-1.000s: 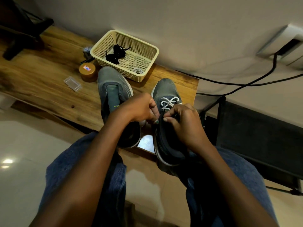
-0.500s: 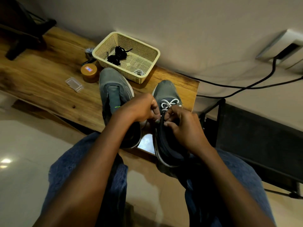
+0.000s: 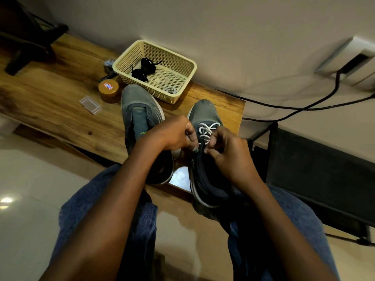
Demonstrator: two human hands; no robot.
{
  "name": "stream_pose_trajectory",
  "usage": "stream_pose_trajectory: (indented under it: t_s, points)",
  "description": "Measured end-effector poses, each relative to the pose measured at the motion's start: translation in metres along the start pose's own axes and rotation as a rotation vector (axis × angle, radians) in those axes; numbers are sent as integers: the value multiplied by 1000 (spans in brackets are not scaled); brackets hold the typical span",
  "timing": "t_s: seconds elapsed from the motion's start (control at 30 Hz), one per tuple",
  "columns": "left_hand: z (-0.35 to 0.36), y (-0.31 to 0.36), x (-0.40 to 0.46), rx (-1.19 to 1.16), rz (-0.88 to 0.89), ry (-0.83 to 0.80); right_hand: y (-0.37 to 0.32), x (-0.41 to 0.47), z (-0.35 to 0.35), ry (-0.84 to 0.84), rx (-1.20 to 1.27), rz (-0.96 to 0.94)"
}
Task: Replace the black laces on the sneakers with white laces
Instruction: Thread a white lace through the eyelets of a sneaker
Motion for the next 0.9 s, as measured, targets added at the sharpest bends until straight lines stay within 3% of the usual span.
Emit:
stream_pose_trajectory:
  t_s: [0.67, 0.9]
  points:
    - [1, -2, 0, -29, 52, 16, 8, 11, 4, 17, 329, 101]
    - [-2, -4, 2, -44, 21, -10, 7, 5, 4, 26, 72, -9]
Point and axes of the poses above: each hand's wrist, its own x-axis towards the middle knuckle, its own z-axis out of the palm, y = z × x, the point moved 4 cm from there along x, towards the middle knuckle, and after that the axes turned 13 degrees about -z, right-handed, at the moved point
